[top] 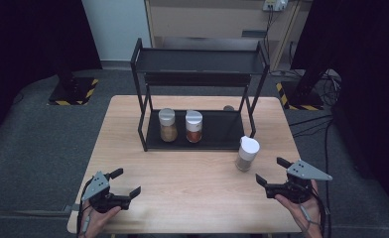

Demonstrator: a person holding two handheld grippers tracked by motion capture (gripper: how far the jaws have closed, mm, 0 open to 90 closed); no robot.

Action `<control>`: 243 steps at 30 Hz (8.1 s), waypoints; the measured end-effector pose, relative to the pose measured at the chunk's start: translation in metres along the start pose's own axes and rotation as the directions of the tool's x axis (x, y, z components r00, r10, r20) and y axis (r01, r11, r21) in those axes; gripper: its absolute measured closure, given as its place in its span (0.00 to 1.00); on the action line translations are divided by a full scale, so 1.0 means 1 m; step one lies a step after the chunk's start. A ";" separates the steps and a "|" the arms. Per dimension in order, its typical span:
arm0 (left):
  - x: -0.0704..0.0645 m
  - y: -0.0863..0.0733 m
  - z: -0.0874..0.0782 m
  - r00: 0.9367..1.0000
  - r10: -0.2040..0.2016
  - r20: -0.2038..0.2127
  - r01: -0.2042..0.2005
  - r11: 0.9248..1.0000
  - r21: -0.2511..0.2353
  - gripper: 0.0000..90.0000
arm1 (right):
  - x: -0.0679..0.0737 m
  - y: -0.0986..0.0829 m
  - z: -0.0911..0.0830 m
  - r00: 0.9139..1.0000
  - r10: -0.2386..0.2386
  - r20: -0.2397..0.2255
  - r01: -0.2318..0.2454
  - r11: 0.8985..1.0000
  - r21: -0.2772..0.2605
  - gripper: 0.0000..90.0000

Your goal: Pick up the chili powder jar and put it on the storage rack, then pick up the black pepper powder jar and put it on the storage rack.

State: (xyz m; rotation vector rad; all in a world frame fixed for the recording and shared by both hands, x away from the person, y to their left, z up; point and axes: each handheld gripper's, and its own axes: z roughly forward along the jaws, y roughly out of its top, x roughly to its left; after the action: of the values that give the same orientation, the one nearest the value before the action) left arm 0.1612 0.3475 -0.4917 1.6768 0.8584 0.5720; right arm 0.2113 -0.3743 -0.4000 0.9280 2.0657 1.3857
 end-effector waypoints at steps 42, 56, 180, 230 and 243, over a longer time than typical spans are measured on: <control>0.000 0.000 0.000 1.000 0.009 0.007 -0.009 1.000 -0.006 0.01 | -0.007 -0.046 0.013 0.999 0.043 0.001 -0.043 0.998 0.036 0.07; 0.000 -0.001 0.000 1.000 0.004 0.006 -0.004 1.000 -0.010 0.01 | -0.008 -0.047 0.013 0.998 0.058 0.008 -0.059 0.998 0.037 0.07; 0.000 0.000 -0.001 1.000 0.003 0.005 -0.003 1.000 -0.007 0.01 | -0.019 0.033 0.121 0.997 0.027 0.069 -0.038 0.987 0.159 0.34; 0.002 -0.001 -0.001 1.000 -0.001 0.010 0.001 1.000 -0.006 0.02 | -0.007 0.099 0.146 1.000 0.003 -0.030 0.002 0.988 0.156 0.34; 0.002 -0.001 -0.001 1.000 -0.003 0.012 0.003 1.000 -0.008 0.02 | -0.009 0.120 0.169 1.000 -0.011 -0.001 0.011 0.987 0.161 0.35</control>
State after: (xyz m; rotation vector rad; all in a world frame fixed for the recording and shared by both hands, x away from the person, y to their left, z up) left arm 0.1616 0.3498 -0.4925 1.6700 0.8491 0.5625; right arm 0.3694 -0.2489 -0.3515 0.9795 2.2059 1.2270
